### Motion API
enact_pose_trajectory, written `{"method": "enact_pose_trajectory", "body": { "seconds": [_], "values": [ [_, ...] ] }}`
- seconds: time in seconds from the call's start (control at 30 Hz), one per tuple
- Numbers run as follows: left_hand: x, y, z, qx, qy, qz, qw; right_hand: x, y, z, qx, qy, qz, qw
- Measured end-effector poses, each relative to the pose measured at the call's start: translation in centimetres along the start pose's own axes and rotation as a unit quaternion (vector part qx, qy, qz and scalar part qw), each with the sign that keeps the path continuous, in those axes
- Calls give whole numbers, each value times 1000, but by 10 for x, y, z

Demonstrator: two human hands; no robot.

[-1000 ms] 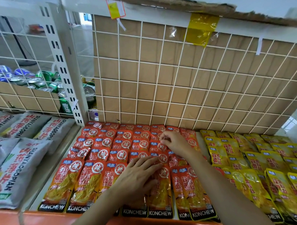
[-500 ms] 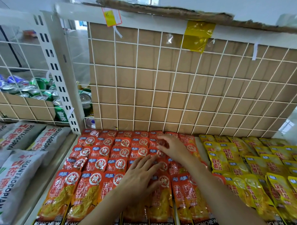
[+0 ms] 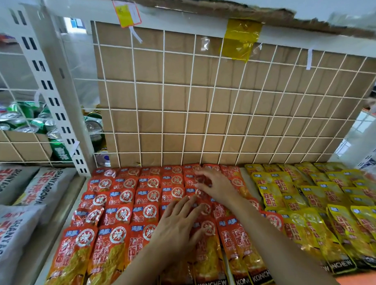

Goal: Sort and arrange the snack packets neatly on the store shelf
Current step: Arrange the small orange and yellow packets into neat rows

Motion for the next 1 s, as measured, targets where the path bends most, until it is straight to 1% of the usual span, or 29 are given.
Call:
{"method": "enact_pose_trajectory", "body": {
  "seconds": [0.03, 0.07, 0.1, 0.13, 0.17, 0.2, 0.3, 0.33, 0.37, 0.4, 0.43, 0.47, 0.53, 0.7, 0.83, 0.93, 1.0],
  "values": [
    [-1, -1, 0, 3, 6, 10, 1000, 0, 0, 0, 1, -1, 3, 1000],
    [2, 1, -1, -25, 51, -10, 998, -1, 1, -1, 0, -3, 6, 1000],
    [-4, 1, -2, -42, 37, -5, 998, -1, 2, -1, 0, -1, 6, 1000],
    [-4, 0, -2, -38, 45, -12, 998, -1, 2, -1, -1, 1, 6, 1000],
    [-4, -1, -1, -13, 15, -10, 1000, -1, 3, -1, 0, 6, 8, 1000],
    [-2, -1, -1, -13, 27, -5, 1000, -2, 4, -2, 0, 7, 13, 1000],
    [-5, 0, -1, -26, 24, -5, 999, -15, 4, -7, 14, -34, 25, 999],
    [-1, 1, 0, -23, 38, -21, 999, -22, 3, -9, 23, -48, 27, 998],
    [-1, 0, 1, -15, 21, -20, 999, -29, 0, -12, 36, -54, 30, 997],
    [3, 3, 2, -21, 28, -26, 999, -34, -3, -16, 47, -54, 32, 997],
    [4, 4, 4, -22, 18, -31, 999, -39, -7, -20, 53, -52, 30, 997],
    [2, 2, 5, -23, 12, -24, 999, -43, -10, -25, 51, -51, 30, 997],
    [-5, 0, 7, -41, 4, -44, 998, -50, -18, -37, 42, -48, 27, 998],
    [-18, -24, 24, -12, -45, -76, 996, -60, -36, -73, 38, -18, -8, 999],
    [-13, -49, 40, -5, 0, -74, 997, -59, -43, -92, 20, 7, -25, 999],
    [-6, -60, 47, -12, 35, -62, 997, -59, -49, -102, 14, 1, -12, 1000],
    [-5, -63, 50, -17, 37, -69, 997, -59, -53, -109, 12, -2, -7, 1000]
  ]
}}
Point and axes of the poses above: each hand's wrist, its own z-axis towards the middle knuckle, its own x-axis out of the palm, y = z × x, the point moved 6 cm from there along z, towards the middle knuckle, and after that the axes turned 11 degrees about y, right-handed, at the moved point
